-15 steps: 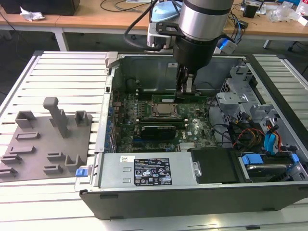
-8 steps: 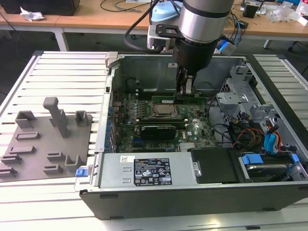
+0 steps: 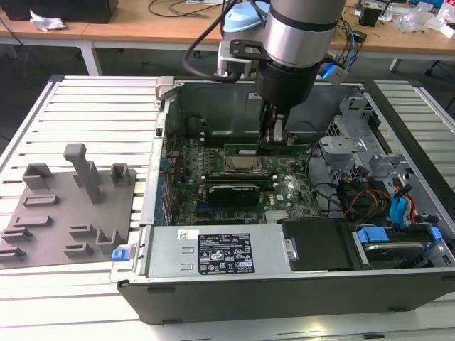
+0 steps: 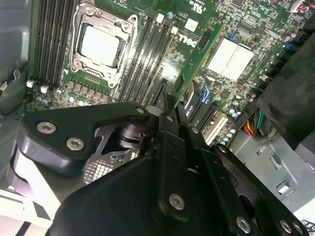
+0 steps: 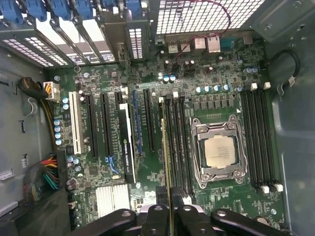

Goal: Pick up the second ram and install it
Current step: 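Insert the second ram into the second slot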

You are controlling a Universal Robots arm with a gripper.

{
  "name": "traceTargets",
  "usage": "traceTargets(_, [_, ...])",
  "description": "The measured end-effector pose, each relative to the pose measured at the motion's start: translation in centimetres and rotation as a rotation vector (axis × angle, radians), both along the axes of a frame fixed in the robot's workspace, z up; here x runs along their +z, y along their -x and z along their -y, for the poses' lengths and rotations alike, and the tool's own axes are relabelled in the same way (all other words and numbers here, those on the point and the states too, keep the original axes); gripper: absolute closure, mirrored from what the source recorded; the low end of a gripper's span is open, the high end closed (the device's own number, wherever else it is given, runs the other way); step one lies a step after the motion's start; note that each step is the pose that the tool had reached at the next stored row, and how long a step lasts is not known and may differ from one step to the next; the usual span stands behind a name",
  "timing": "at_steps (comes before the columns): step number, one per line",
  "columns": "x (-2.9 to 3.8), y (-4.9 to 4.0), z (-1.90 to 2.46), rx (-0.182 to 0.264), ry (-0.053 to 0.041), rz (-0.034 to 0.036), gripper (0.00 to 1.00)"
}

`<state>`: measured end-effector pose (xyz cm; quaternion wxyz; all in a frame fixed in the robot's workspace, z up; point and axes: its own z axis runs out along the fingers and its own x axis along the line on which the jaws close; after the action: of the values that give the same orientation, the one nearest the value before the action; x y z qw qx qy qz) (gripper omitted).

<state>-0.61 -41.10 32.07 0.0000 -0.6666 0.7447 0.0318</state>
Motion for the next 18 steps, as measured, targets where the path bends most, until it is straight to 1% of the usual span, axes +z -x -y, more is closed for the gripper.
traceTargets(9, [-0.68,0.00,0.00,0.000,0.0000,0.0001,0.86])
traceTargets(10, [-0.95,0.00,0.00,0.000,-0.0001,0.0000,0.86])
traceTargets(13, [-1.27,0.03,0.00,0.000,-0.0001,0.0000,0.86])
traceTargets(15, [-1.60,0.07,0.00,0.000,-0.0001,0.0001,0.86])
traceTargets(16, [-1.73,0.12,-0.02,0.000,0.0001,0.0000,0.86])
traceTargets(18, [-1.97,0.40,-0.29,0.000,-0.0001,0.0000,0.86])
